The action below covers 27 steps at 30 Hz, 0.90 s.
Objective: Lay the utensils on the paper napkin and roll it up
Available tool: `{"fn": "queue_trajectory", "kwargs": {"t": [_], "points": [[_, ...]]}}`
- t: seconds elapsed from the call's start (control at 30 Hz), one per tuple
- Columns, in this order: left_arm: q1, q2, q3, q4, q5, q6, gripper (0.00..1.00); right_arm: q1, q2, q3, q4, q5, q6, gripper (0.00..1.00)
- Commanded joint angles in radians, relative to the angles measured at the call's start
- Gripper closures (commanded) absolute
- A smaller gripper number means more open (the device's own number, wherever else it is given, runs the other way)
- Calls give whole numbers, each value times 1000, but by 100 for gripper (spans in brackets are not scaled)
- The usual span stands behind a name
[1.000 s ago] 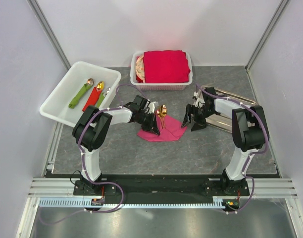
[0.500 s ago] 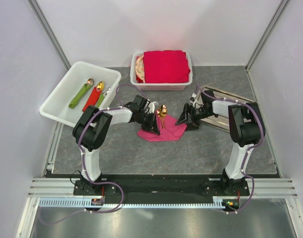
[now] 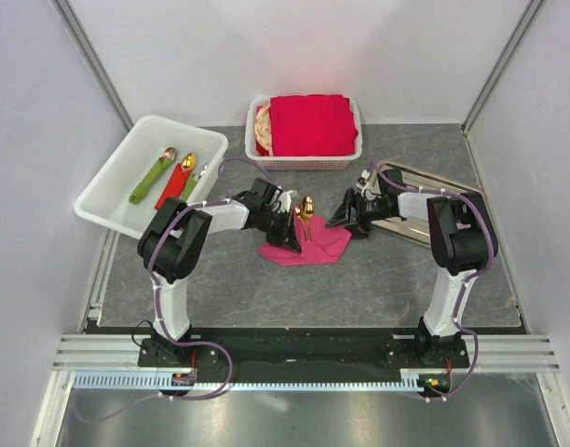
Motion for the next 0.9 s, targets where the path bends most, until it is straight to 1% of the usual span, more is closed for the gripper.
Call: {"fn": "queue_trajectory", "kwargs": {"t": [0.0,0.17,0.4,0.6,0.73,0.87], "points": [[3,33,12,-14,-59,18,94,1,18,-7,111,-7,54,25],[3,36,12,-14,-58,18,94,3,20,-18,109,-6,51,25],[5,34,10,-15,-58,18,94,-9,-20,-14,-74,63,-93,28],[5,33,8,-15,-59,18,94,-20,-26,-8,-159,100,-184,29],[5,33,9,-14,-59,18,94,-20,-23,-19,-173,86,-196,32],[5,36,10,-14,-58,18,94,-19,-16,-27,-168,19,-187,35]]}}
